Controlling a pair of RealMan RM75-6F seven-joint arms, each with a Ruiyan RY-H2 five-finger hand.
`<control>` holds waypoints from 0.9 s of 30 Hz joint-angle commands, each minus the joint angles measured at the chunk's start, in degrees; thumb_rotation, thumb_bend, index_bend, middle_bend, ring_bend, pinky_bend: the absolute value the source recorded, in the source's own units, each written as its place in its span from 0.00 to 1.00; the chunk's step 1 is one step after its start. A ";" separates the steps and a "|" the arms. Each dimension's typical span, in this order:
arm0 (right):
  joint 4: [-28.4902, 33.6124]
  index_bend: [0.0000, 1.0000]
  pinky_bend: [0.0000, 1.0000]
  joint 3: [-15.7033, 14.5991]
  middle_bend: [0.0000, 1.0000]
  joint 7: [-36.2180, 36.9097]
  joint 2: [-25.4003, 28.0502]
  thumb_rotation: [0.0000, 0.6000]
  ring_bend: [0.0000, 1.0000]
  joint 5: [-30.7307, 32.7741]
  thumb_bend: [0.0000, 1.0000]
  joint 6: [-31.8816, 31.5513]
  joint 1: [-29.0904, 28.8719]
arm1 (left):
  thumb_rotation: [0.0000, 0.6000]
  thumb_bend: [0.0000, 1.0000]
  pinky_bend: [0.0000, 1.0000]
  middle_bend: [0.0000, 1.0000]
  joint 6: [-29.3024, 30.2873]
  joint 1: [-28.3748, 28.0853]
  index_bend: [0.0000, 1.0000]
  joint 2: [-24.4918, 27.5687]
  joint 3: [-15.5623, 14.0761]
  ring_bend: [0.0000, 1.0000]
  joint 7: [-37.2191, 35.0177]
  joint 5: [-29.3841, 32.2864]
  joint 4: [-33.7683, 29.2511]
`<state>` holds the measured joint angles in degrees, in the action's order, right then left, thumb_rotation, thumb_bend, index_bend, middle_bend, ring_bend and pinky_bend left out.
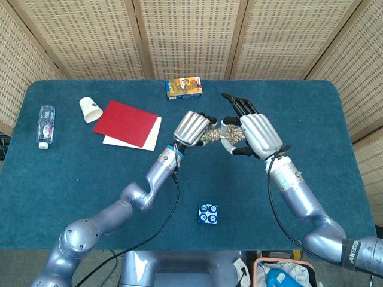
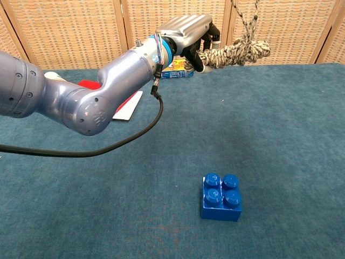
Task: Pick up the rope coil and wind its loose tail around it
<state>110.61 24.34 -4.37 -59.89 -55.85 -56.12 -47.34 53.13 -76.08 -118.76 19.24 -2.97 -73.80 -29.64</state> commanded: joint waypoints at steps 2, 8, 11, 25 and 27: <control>-3.82 0.71 0.00 0.49 0.00 -4.77 0.57 1.00 0.00 3.51 0.45 3.97 -4.49 | 1.00 0.77 0.69 0.63 0.65 0.53 0.85 1.50 -2.75 0.57 -2.04 -3.12 -0.70; -9.90 0.71 0.00 -0.84 0.00 -10.28 -0.18 1.00 0.00 3.79 0.45 5.33 -8.17 | 1.00 0.75 0.68 0.63 0.51 1.28 0.85 4.32 -5.96 0.57 -6.82 -6.85 -2.45; -12.57 0.71 0.00 -1.72 0.00 -12.00 -1.16 1.00 0.00 2.92 0.44 4.62 -8.84 | 1.00 0.75 0.68 0.63 0.51 1.62 0.85 5.24 -7.01 0.57 -8.75 -8.06 -2.85; -23.78 0.71 0.00 -4.77 0.00 -7.84 -4.52 1.00 0.00 -0.25 0.41 8.25 -9.03 | 1.00 0.73 0.68 0.63 3.26 2.69 0.85 9.92 -11.23 0.57 -21.82 -13.96 -5.21; -24.74 0.71 0.00 -4.82 0.00 -5.57 -4.82 1.00 0.00 0.74 0.41 10.10 -8.83 | 1.00 0.73 0.68 0.63 3.71 2.79 0.85 10.39 -11.31 0.57 -23.90 -14.27 -5.68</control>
<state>86.78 19.76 -11.61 -64.26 -55.68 -47.49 -56.34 56.26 -73.45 -109.01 8.26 -25.41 -87.51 -34.85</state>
